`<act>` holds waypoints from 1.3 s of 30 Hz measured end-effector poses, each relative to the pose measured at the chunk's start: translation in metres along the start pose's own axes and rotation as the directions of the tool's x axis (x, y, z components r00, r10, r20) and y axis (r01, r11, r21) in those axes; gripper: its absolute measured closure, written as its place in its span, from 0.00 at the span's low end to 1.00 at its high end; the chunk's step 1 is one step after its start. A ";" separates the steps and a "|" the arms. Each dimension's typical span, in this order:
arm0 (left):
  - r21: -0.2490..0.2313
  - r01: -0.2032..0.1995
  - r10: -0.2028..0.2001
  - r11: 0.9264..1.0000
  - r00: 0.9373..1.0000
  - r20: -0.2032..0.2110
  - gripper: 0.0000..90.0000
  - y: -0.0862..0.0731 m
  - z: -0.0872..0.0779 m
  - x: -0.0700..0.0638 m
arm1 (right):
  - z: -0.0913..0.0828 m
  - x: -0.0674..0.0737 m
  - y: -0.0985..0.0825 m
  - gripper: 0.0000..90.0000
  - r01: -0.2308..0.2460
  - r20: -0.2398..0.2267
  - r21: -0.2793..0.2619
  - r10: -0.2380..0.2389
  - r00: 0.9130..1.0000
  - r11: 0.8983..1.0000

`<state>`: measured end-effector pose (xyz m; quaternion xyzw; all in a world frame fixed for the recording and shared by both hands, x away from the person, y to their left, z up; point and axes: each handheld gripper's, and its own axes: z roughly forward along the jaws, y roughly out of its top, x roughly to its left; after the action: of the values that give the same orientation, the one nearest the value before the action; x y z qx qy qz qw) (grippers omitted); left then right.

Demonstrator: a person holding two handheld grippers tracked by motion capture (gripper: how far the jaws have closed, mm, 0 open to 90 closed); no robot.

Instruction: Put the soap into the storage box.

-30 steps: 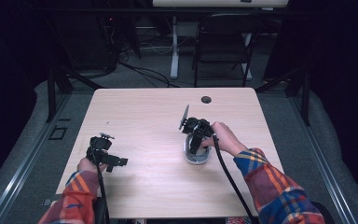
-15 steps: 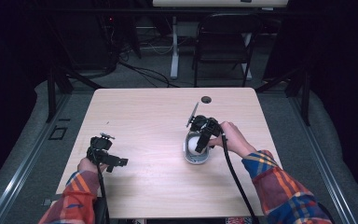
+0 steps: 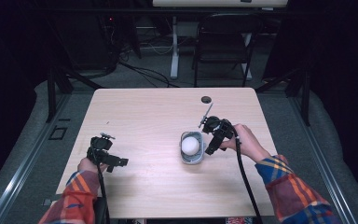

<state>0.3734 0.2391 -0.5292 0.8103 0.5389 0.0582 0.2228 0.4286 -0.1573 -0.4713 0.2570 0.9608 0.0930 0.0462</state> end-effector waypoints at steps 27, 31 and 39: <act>0.005 -0.003 0.003 1.000 1.000 -0.003 0.00 0.000 0.001 -0.001 | -0.011 0.001 -0.082 0.05 -0.086 0.045 0.000 0.085 0.995 0.996; 0.007 -0.003 0.003 1.000 1.000 -0.002 0.00 0.000 0.001 -0.001 | -0.007 0.002 -0.090 0.04 -0.083 0.046 0.027 0.082 0.996 0.996; 0.007 -0.003 0.003 1.000 1.000 0.000 0.00 0.000 0.001 -0.001 | 0.002 0.005 -0.108 0.03 -0.098 0.053 0.037 0.096 0.994 0.994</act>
<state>0.3736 0.2381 -0.5298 0.8118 0.5379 0.0567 0.2200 0.3719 -0.2462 -0.4955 0.3065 0.9474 0.0696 0.0611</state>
